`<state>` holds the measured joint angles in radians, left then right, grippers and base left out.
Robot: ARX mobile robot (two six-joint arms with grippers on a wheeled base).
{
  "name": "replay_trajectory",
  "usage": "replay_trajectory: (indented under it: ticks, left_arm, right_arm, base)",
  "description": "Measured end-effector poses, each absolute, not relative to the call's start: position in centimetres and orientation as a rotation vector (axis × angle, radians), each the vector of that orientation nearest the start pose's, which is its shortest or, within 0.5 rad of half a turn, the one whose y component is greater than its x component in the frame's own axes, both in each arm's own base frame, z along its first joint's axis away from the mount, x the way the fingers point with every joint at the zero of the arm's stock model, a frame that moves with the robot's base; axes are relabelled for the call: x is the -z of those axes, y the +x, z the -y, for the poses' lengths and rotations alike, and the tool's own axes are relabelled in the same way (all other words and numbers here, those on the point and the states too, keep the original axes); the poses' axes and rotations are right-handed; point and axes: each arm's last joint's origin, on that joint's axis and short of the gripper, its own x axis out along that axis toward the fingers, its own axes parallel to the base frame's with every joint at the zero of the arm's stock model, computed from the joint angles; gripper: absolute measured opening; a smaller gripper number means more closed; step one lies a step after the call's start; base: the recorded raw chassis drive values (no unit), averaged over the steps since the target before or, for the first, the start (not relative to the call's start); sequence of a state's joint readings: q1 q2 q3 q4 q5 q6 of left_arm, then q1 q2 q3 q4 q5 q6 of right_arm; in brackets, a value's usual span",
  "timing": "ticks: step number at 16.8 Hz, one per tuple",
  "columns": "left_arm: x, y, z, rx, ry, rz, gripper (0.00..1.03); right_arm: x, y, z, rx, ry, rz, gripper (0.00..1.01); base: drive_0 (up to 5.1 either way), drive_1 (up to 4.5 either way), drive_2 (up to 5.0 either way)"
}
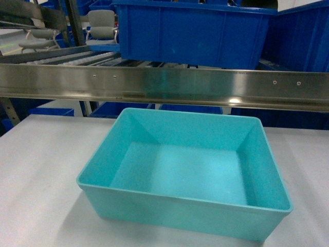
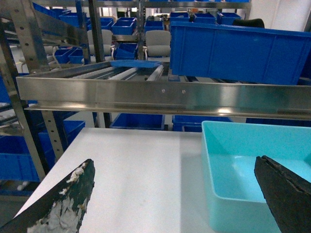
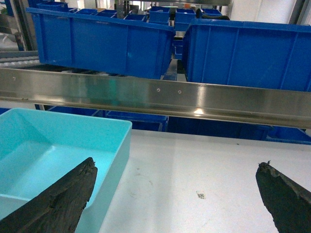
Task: Organize blue bins on left shelf correctly
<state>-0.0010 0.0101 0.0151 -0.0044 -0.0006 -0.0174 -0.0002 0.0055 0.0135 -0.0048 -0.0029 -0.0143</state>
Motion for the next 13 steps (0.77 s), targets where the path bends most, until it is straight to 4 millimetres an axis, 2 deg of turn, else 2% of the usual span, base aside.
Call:
replay_trajectory:
  ticks: [11, 13]
  left_arm:
    - [-16.75, 9.74, 0.01, 0.000, -0.017, 0.001, 0.98]
    - [-16.74, 9.74, 0.01, 0.000, -0.017, 0.001, 0.98]
  right_arm:
    - [-16.72, 9.72, -0.01, -0.003, -0.014, 0.003, 0.98]
    - [-16.72, 9.72, -0.01, -0.003, -0.014, 0.003, 0.98]
  base:
    - [-4.7, 3.80, 1.0]
    - [0.0, 0.00, 0.0]
